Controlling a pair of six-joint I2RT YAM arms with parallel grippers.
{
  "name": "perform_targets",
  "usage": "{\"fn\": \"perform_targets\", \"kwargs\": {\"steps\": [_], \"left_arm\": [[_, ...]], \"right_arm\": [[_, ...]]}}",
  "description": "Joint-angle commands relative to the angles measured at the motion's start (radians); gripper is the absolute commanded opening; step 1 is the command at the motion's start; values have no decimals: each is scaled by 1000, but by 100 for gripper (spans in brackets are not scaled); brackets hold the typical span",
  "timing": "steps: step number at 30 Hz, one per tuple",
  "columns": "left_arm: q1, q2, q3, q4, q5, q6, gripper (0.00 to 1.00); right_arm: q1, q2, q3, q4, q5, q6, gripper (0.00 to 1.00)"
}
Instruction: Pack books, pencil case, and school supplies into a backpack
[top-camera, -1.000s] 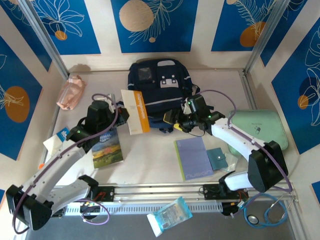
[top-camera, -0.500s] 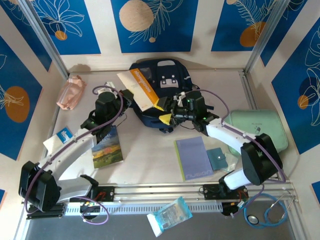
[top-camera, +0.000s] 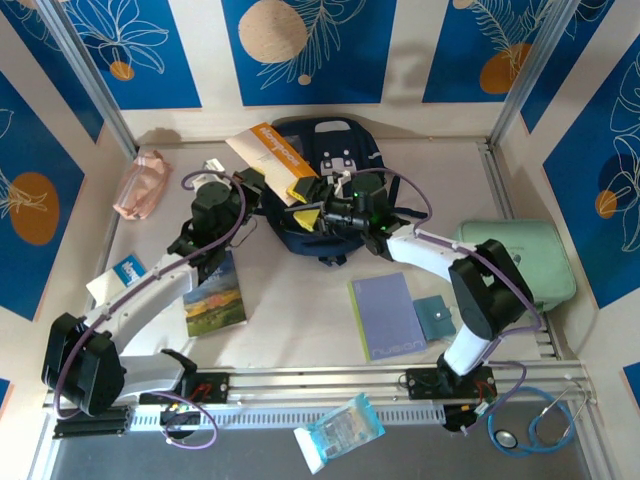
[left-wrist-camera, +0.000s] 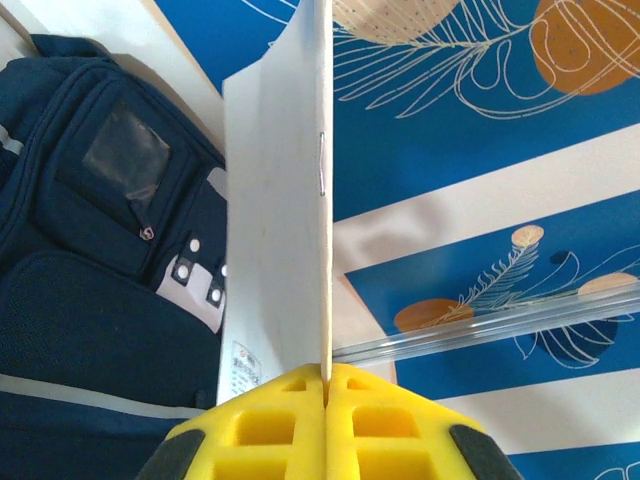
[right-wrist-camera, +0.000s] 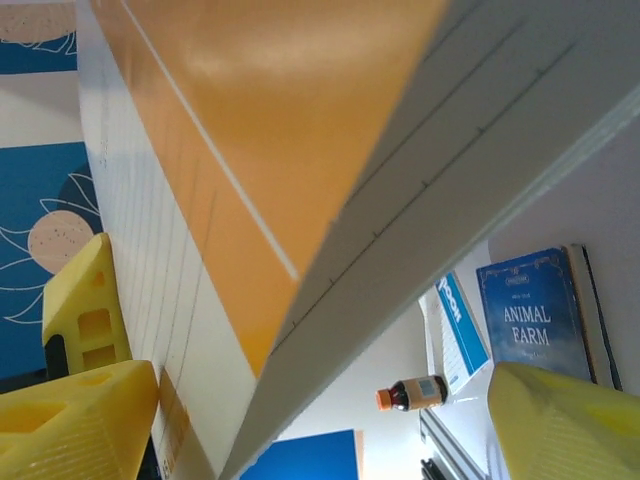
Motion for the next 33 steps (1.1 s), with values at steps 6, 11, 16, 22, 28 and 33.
{"fn": "perform_targets", "kwargs": {"steps": [6, 11, 16, 22, 28, 33], "left_arm": [[-6, -17, -9, 15, -14, -46, 0], [-5, -25, -15, -20, -14, -55, 0], [-5, -38, -31, -38, -27, -54, 0], [-5, -14, 2, -81, 27, -22, 0], [-1, 7, 49, -203, 56, 53, 5], [13, 80, 129, -346, 165, 356, 49]], "right_arm": [[-23, 24, 10, 154, 116, 31, 71], [-52, 13, 14, 200, 129, 20, 60], [-48, 1, 10, 163, 133, -13, 45], [-39, 41, 37, 158, 110, -12, 32], [-48, 6, 17, 54, 160, -60, 0], [-98, -100, -22, -169, 200, -192, 0]]}}
